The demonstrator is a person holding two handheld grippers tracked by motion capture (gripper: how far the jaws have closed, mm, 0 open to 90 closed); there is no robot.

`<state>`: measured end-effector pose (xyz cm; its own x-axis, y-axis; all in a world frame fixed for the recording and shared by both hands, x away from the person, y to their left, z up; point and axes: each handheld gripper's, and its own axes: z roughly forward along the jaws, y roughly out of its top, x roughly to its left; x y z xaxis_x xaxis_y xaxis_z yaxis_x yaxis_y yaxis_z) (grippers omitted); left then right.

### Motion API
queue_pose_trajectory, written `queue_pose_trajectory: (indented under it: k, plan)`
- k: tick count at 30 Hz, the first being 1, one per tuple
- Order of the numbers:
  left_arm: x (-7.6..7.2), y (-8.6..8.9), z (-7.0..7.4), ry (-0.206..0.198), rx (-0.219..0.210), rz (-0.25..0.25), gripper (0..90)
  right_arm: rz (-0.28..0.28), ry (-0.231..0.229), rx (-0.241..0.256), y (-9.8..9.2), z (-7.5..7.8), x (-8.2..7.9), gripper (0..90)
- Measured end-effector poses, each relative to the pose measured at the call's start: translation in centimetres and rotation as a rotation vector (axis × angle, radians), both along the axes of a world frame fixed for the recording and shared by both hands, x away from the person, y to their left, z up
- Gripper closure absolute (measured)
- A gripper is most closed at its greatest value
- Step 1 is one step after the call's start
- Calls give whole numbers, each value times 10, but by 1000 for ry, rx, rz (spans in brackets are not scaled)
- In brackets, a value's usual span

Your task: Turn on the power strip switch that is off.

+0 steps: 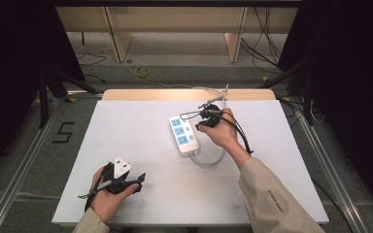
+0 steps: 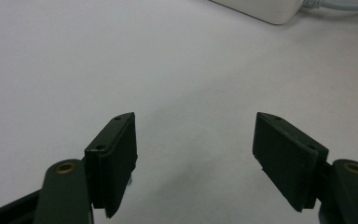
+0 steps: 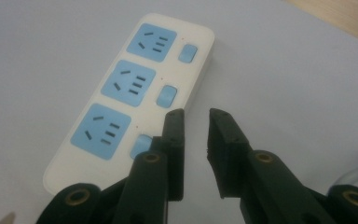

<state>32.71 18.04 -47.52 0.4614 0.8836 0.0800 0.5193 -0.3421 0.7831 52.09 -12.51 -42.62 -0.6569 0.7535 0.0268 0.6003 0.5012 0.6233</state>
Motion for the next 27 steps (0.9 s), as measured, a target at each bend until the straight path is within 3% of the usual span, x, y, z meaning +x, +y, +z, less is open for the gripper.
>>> queue_pose_trajectory:
  k: [27]
  plan:
    - [0, 1, -1, 10, 2, 3, 305, 32, -4, 73, -55, -3, -63, 630]
